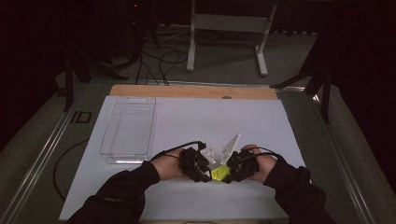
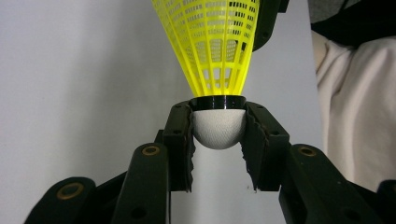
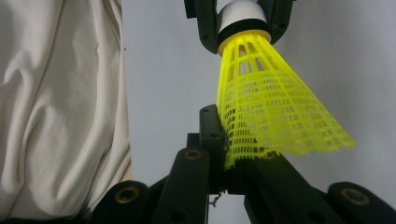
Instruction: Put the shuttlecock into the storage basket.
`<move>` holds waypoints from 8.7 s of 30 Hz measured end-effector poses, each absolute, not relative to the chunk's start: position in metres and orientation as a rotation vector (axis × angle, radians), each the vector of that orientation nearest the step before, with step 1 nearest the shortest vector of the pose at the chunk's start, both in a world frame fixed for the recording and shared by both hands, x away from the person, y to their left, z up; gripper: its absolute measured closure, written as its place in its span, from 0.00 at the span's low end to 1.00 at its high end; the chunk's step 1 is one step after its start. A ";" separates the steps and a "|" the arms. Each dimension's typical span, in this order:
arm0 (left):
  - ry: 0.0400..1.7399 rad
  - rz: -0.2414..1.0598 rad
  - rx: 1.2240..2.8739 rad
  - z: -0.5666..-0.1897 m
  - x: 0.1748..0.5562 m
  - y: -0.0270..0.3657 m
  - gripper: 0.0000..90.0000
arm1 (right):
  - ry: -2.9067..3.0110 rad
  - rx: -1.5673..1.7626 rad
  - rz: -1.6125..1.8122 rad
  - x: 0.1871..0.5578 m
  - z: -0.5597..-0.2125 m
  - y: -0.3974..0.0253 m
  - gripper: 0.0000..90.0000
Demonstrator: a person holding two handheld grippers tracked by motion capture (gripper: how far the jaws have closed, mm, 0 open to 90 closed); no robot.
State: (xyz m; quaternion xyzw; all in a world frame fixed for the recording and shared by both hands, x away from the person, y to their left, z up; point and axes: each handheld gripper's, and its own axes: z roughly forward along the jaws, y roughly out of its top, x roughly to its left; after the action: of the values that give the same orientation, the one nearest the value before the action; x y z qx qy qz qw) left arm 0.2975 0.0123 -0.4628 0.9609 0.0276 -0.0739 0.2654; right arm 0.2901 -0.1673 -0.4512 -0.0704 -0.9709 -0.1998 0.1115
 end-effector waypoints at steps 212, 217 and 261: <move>1.402 -0.034 2.516 -0.419 0.366 0.274 0.00 | -2.845 -0.578 -1.468 0.246 -0.506 -0.265 0.11; 1.382 0.007 2.501 -0.415 0.365 0.271 0.00 | -2.844 -0.595 -1.477 0.247 -0.507 -0.267 0.11; 0.889 0.134 2.382 -0.405 0.351 0.183 0.00 | -2.848 -0.612 -1.479 0.249 -0.509 -0.269 0.11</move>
State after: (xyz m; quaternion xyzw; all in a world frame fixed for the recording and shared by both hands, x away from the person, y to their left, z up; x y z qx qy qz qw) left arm 0.3508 0.1826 -0.4054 0.8944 0.3339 0.0504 0.2934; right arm 0.2489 -0.2689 -0.5089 -0.1870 -0.8700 -0.4518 -0.0629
